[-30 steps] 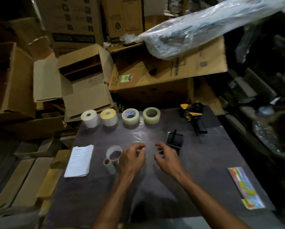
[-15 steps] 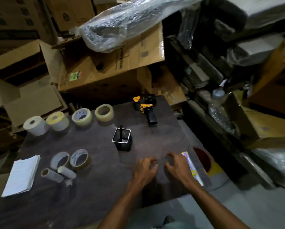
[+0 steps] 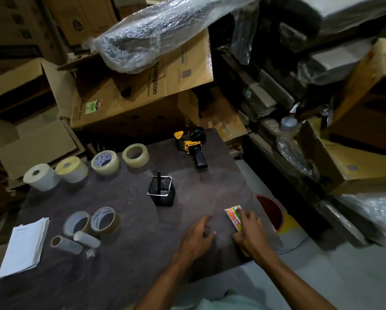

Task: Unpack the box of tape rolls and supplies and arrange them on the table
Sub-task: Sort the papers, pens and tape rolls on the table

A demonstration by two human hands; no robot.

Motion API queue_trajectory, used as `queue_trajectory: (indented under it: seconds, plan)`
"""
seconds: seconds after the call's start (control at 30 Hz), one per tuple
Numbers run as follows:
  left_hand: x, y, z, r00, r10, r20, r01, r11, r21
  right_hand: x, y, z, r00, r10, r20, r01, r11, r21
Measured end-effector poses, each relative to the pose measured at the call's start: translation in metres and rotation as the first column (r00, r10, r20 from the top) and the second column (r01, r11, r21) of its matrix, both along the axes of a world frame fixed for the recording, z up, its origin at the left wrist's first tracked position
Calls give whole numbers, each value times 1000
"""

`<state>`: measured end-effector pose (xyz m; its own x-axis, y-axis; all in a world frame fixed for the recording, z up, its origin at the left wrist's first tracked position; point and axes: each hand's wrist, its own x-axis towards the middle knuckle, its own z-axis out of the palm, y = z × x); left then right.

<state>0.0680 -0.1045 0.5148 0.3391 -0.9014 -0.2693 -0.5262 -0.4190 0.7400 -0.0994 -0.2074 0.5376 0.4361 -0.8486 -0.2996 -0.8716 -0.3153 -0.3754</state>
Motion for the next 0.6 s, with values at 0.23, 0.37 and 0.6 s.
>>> queue_trajectory:
  seconds: [0.23,0.37,0.6]
  plan:
    - [19,21,9,992,30,-121,-47,989,-138,33,4,9,939,-156,308,120,984,132]
    - [37,34,12,987,60,-151,-93,970,-223,57,11,0,758,-495,425,165,776,609]
    - [50,55,17,896,125,-427,-209,965,-156,100,38,18,508,-782,362,51,447,893]
